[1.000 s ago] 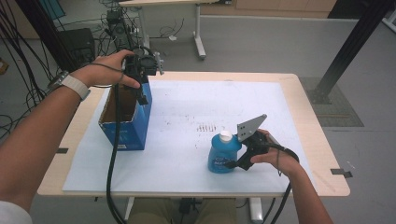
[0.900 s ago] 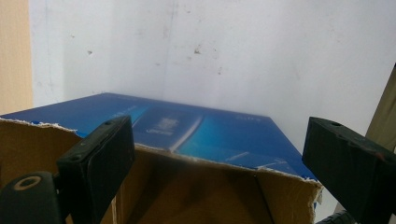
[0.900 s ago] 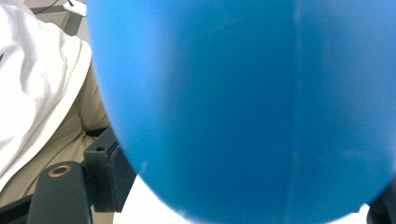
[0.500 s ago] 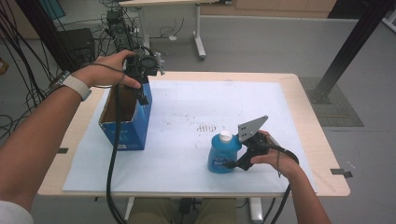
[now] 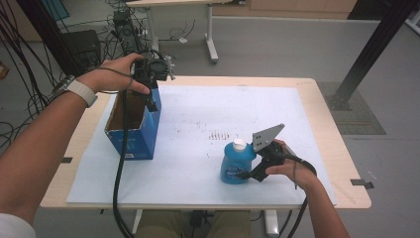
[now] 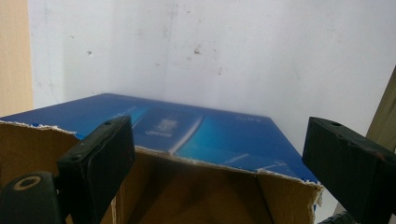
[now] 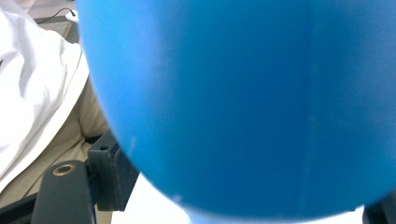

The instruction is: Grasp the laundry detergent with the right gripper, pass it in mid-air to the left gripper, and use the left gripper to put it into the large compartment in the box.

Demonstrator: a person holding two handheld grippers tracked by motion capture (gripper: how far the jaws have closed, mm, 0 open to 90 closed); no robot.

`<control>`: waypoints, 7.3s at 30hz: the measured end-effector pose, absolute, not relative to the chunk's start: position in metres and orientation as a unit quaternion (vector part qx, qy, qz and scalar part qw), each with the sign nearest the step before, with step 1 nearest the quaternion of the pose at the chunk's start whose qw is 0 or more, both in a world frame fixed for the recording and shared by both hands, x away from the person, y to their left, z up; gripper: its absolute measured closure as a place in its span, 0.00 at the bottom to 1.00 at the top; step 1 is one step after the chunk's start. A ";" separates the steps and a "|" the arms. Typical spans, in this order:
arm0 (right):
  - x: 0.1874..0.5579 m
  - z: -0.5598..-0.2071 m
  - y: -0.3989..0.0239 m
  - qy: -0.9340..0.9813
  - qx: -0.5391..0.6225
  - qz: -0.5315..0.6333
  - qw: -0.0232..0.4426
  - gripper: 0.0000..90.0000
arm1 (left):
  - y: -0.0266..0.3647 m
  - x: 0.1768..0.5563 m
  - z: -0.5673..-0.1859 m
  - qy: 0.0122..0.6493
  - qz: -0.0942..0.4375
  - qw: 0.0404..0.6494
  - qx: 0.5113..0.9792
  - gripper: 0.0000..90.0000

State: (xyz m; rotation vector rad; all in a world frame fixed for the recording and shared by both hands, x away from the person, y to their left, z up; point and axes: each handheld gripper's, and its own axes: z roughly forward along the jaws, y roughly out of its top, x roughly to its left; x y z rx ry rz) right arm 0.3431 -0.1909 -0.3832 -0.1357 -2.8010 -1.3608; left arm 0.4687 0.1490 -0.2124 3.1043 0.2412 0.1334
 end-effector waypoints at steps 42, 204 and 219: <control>0.344 -0.392 -0.192 -0.889 -0.048 -0.456 0.011 0.28 | 0.148 0.468 -0.213 0.078 0.043 0.014 0.996 0.11; 0.347 -0.405 -0.189 -0.872 -0.033 -0.487 0.013 0.47 | 0.145 0.467 -0.216 0.076 0.039 0.006 0.996 0.12; 0.347 -0.406 -0.189 -0.872 -0.035 -0.488 0.013 0.47 | 0.147 0.466 -0.214 0.077 0.042 0.008 0.996 0.12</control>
